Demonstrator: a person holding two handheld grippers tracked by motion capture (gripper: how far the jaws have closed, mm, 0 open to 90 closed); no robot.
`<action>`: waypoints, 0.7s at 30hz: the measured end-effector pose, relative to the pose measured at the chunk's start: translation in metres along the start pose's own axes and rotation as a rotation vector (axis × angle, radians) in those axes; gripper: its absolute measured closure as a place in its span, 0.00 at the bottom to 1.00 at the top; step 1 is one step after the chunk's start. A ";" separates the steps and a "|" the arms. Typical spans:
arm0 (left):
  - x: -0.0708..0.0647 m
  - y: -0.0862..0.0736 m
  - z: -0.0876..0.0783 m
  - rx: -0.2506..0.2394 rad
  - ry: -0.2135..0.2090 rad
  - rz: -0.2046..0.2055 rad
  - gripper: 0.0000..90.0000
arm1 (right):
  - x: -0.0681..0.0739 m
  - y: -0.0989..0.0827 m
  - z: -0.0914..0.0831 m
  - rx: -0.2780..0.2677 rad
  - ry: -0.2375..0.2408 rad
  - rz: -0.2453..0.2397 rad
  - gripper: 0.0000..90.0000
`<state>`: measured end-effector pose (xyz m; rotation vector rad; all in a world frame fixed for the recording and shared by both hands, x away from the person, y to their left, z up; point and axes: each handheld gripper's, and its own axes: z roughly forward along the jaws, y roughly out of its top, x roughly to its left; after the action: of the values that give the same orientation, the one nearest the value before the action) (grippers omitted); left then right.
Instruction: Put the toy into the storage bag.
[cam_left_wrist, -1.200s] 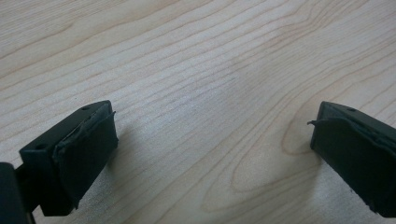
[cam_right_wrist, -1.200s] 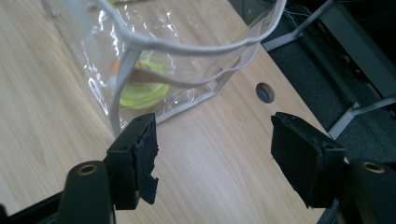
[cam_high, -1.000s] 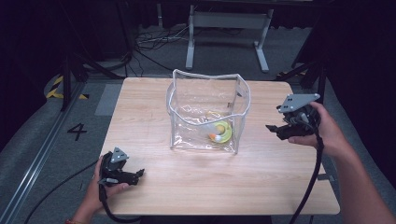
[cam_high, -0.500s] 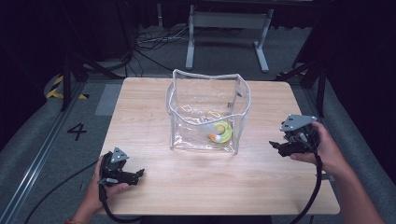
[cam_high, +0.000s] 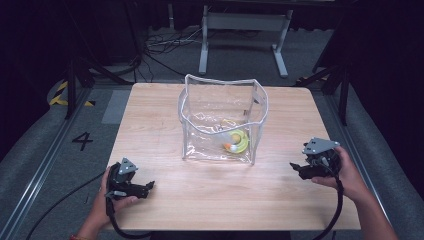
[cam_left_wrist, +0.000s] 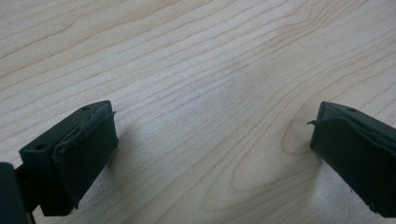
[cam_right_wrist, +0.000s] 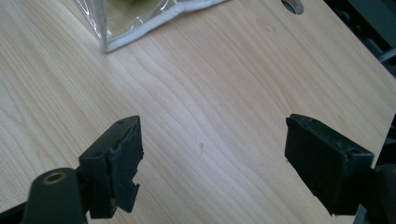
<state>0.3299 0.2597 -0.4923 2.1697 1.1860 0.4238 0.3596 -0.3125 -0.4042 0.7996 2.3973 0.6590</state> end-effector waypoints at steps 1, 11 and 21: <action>0.000 0.000 0.000 0.000 0.000 0.000 0.01 | 0.001 -0.005 0.001 -0.007 0.012 0.008 0.22; 0.000 0.000 0.000 0.000 0.000 0.000 0.01 | 0.005 -0.046 0.012 -0.088 0.014 0.113 0.22; 0.001 0.000 0.000 -0.002 -0.002 0.006 0.01 | 0.007 -0.092 0.028 -0.063 0.037 0.231 0.23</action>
<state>0.3307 0.2599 -0.4925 2.1719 1.1781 0.4245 0.3351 -0.3652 -0.4812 1.0553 2.3245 0.8419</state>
